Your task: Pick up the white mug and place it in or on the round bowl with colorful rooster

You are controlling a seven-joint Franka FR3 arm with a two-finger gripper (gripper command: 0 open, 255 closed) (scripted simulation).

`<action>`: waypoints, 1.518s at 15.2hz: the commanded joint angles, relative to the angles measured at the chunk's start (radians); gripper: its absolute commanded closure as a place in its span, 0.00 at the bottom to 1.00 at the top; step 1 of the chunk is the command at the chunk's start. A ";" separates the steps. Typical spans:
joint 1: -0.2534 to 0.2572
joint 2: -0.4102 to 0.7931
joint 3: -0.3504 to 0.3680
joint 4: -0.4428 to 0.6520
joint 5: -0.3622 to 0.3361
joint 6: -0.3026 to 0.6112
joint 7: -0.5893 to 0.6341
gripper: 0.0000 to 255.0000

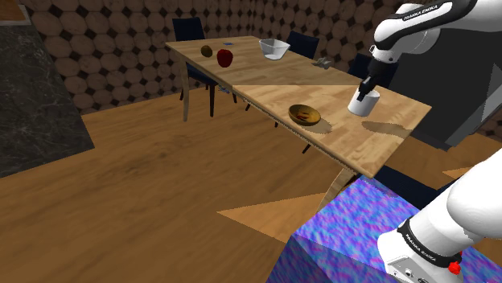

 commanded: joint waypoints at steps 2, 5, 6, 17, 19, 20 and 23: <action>0.001 -0.015 0.002 0.026 -0.009 -0.040 0.007 1.00; 0.001 -0.029 0.004 0.054 -0.016 -0.079 0.013 1.00; 0.002 -0.032 0.004 0.064 -0.018 -0.092 0.015 1.00; 0.090 -0.033 0.109 0.138 -0.019 -0.166 0.208 1.00; 0.112 -0.020 0.133 0.160 -0.014 -0.176 0.251 1.00; 0.122 -0.013 0.144 0.173 -0.011 -0.181 0.272 1.00; 0.154 0.016 0.177 0.219 -0.002 -0.200 0.333 1.00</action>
